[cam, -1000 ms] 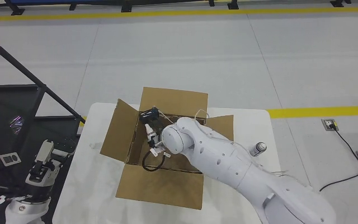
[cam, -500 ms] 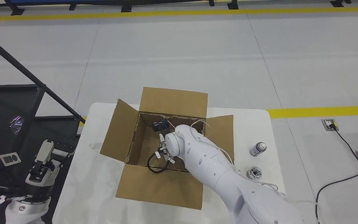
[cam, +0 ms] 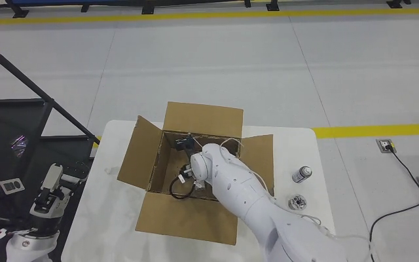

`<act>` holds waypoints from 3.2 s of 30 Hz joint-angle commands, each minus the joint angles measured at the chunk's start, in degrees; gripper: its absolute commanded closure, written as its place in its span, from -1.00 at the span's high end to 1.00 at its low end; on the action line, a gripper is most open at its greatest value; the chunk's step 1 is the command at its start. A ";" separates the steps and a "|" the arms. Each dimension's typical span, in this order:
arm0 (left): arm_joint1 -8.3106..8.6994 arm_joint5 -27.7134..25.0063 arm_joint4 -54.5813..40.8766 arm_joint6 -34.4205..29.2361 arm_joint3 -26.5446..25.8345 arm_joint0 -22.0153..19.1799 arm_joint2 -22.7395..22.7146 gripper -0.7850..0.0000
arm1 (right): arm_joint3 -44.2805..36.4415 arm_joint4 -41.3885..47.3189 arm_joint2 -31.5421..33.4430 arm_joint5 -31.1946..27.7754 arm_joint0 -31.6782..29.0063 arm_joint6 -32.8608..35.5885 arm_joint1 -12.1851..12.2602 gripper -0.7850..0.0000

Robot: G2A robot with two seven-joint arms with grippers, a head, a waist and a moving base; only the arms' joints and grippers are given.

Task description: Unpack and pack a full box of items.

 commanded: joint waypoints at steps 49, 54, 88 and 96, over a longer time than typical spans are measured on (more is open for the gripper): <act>0.00 0.00 0.00 0.00 0.00 0.00 0.00 1.00 | -115.82 -57.08 57.26 24.63 -63.40 18.32 32.02 1.00; 0.00 0.00 0.00 0.00 0.00 0.00 0.00 1.00 | -118.22 -54.75 65.82 28.15 -70.82 20.49 32.35 1.00; 0.00 0.00 0.00 0.00 0.00 0.00 0.00 1.00 | -81.68 -56.86 67.58 31.66 -59.18 28.11 31.83 0.11; 0.00 0.00 0.00 0.00 0.00 0.00 0.00 1.00 | -81.57 -57.91 67.85 31.87 -59.15 27.90 31.23 -0.98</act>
